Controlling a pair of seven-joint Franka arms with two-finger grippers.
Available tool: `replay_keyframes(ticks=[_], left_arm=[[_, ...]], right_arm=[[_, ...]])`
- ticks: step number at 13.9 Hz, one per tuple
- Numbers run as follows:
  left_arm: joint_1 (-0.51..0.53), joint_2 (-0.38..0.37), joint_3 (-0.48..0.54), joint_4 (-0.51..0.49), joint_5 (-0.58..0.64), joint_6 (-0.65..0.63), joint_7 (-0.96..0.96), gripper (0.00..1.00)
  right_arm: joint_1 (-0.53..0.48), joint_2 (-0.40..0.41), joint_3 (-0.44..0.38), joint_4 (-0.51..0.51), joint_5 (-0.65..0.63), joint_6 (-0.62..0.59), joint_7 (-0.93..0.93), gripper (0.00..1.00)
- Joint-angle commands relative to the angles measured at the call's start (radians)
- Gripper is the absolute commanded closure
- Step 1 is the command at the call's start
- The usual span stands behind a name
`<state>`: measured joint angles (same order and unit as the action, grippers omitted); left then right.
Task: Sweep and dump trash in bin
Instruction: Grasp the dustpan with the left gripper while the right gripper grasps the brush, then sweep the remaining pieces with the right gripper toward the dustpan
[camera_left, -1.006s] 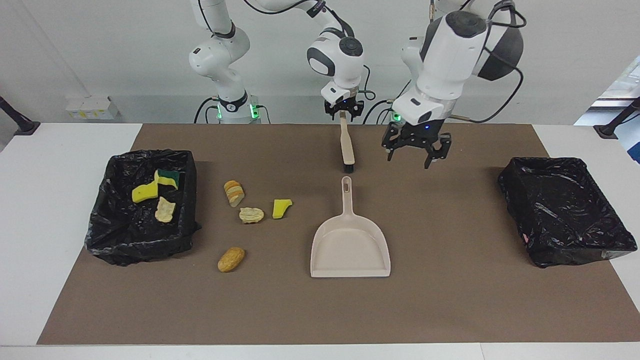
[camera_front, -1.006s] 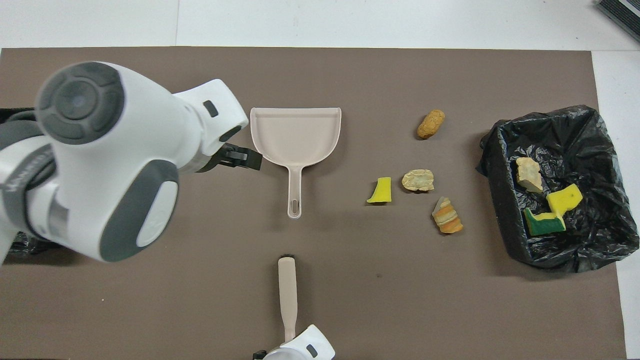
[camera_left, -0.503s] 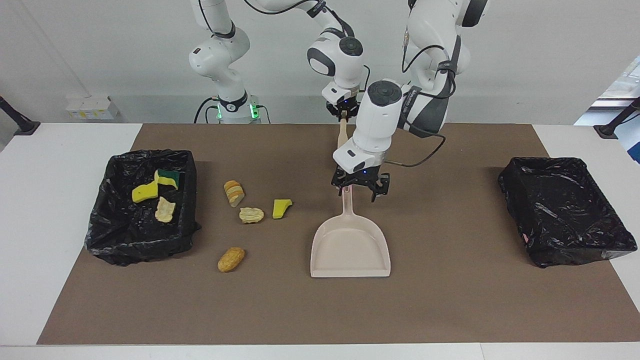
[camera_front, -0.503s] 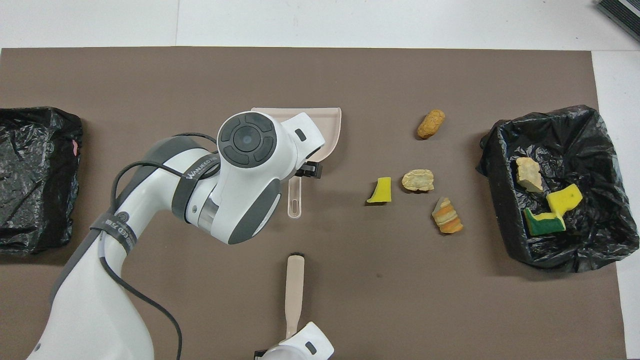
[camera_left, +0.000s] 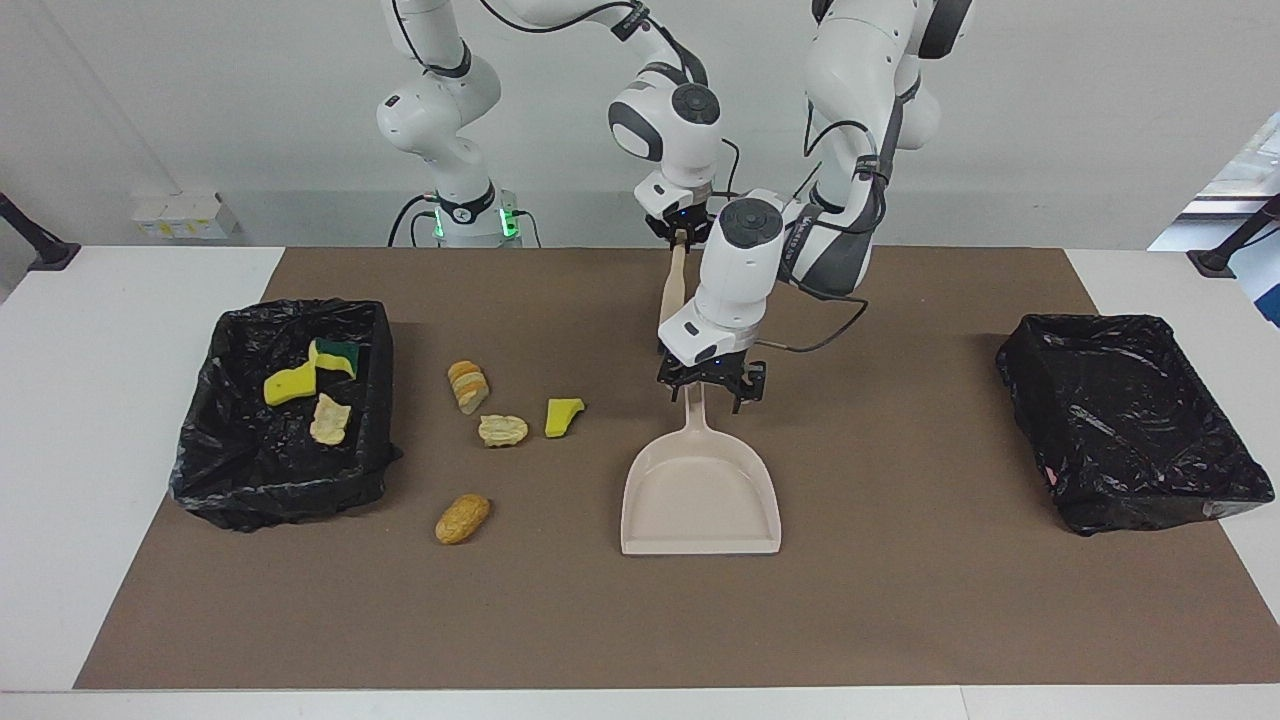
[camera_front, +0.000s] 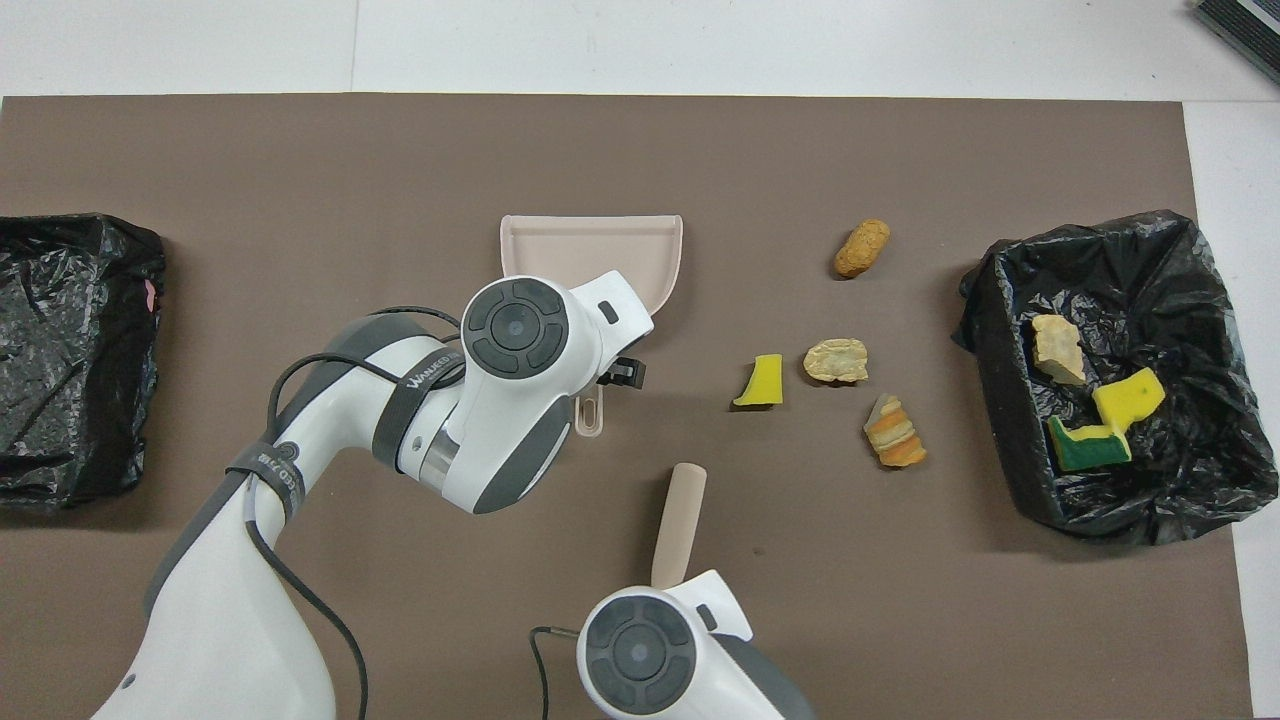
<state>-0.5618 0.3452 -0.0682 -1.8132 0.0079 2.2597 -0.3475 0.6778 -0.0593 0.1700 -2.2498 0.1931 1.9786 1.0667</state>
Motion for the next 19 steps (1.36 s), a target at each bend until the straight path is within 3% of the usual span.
replay_keyframes(ticks=[1,2,6,9,13,15,19], left_arm=[[-0.021,-0.025,0.018,-0.035,0.018,0.015,-0.018,0.28],[-0.023,-0.025,0.018,-0.037,0.017,0.000,-0.031,0.54],[-0.029,-0.031,0.018,-0.044,0.018,-0.026,-0.047,0.79],[-0.015,-0.046,0.018,-0.021,0.018,-0.064,-0.033,0.97],[-0.013,-0.103,0.027,-0.006,0.096,-0.172,0.124,0.99],[-0.012,-0.132,0.027,-0.008,0.138,-0.242,0.256,1.00],[0.002,-0.172,0.028,-0.021,0.141,-0.325,0.428,1.00]], right_arm=[[-0.140,-0.102,0.006,-0.014,-0.015,-0.114,-0.133,1.00],[-0.193,-0.114,0.006,-0.014,-0.020,-0.136,-0.196,1.00],[-0.392,-0.090,0.008,-0.016,-0.148,-0.141,-0.445,1.00],[-0.495,-0.079,0.009,-0.020,-0.308,-0.146,-0.504,1.00],[-0.578,-0.117,0.009,-0.075,-0.322,-0.216,-0.487,1.00],[-0.583,-0.229,0.014,-0.263,-0.317,-0.102,-0.487,1.00],[-0.555,-0.200,0.016,-0.280,-0.268,0.020,-0.507,1.00]])
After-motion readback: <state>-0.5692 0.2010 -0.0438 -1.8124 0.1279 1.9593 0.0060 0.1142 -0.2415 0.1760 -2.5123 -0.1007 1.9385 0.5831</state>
